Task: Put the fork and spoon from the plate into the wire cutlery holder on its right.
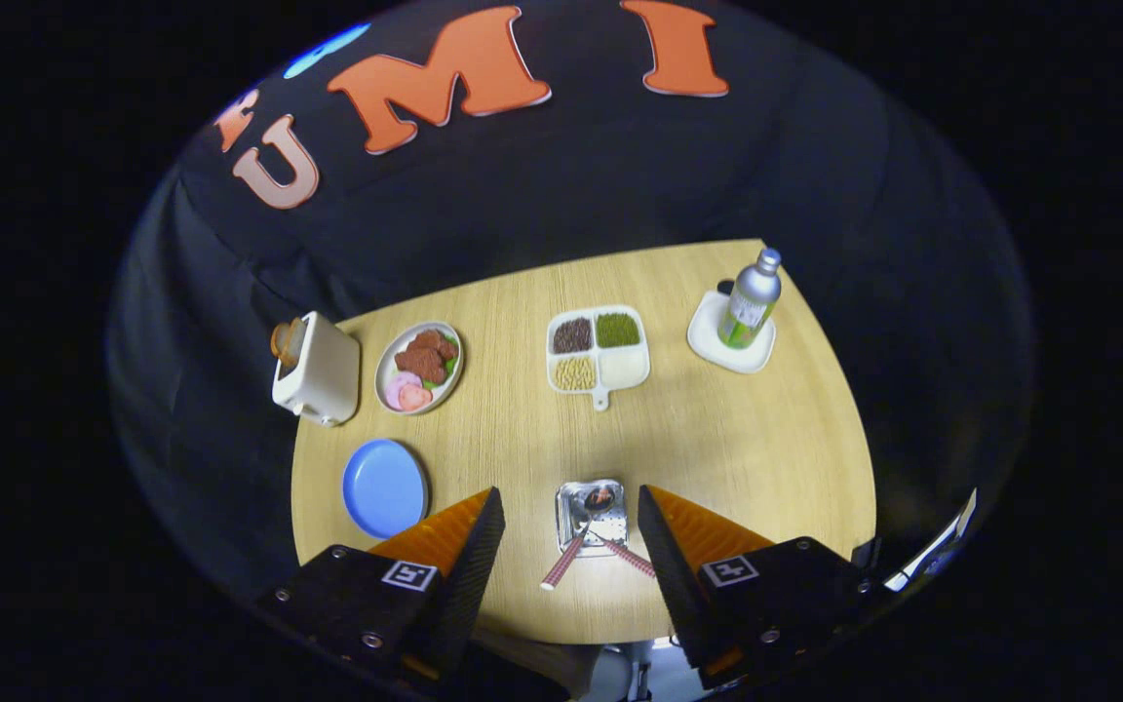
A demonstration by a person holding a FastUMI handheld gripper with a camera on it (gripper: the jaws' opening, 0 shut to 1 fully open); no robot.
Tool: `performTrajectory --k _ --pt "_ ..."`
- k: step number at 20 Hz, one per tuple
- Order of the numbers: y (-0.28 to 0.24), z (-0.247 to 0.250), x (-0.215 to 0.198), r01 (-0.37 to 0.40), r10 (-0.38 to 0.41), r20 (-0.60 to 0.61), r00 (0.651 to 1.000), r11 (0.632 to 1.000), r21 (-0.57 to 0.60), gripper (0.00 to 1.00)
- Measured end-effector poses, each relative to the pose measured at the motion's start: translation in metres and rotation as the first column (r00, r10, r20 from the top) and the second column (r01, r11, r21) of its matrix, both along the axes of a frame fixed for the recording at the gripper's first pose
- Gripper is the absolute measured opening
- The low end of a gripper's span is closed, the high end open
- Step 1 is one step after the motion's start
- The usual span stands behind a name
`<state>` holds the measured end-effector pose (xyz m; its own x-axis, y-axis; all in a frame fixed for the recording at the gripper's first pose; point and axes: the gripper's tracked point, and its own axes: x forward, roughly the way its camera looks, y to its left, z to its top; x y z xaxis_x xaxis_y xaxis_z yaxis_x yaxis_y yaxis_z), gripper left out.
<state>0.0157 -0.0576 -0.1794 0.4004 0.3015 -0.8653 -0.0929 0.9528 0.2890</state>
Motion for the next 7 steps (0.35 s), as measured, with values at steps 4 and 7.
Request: performTrajectory --k 4,7 --pt "-0.012 0.039 0.035 0.071 -0.07 0.252 0.965 0.997 0.007 0.91" --pt "-0.023 0.076 0.053 0.129 -0.126 0.445 0.887 0.991 0.024 0.92"
